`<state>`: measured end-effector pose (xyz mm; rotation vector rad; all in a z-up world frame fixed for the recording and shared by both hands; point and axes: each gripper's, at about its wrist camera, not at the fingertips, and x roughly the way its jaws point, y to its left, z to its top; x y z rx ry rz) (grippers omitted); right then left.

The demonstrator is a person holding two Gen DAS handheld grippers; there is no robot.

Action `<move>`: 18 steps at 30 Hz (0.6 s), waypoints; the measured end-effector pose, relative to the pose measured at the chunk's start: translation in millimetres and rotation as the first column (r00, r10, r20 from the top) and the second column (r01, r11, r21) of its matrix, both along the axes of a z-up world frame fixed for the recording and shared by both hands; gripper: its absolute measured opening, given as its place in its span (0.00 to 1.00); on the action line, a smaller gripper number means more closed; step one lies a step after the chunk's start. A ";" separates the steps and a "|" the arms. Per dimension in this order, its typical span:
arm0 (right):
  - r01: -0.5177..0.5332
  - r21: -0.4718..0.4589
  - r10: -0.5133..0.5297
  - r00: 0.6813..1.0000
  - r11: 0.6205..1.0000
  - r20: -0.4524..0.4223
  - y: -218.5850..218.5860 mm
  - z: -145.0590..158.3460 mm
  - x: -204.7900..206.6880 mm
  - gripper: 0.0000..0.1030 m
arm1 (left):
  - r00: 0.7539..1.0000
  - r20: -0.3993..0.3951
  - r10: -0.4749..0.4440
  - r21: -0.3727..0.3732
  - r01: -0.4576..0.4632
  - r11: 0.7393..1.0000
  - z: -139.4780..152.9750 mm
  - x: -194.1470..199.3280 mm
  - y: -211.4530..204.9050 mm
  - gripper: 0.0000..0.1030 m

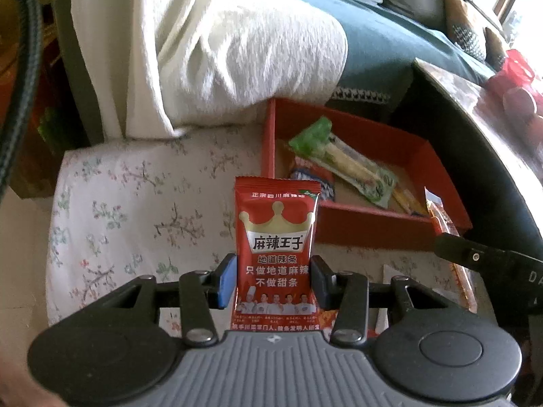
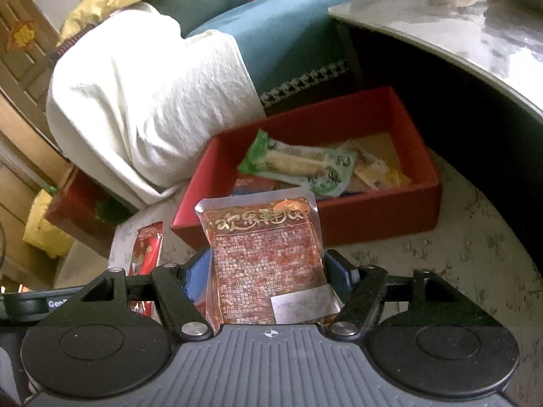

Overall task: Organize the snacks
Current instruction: 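Lift both held packets off the seat and raise them toward the red box, then carry both held packets over the red box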

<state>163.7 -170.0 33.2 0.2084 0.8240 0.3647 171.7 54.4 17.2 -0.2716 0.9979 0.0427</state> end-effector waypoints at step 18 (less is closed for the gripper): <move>0.032 0.007 -0.033 0.996 0.999 0.079 -5.1 18.6 11.5 0.74 | 0.997 0.070 -0.034 0.080 0.029 0.996 17.1 25.5 -25.6 0.37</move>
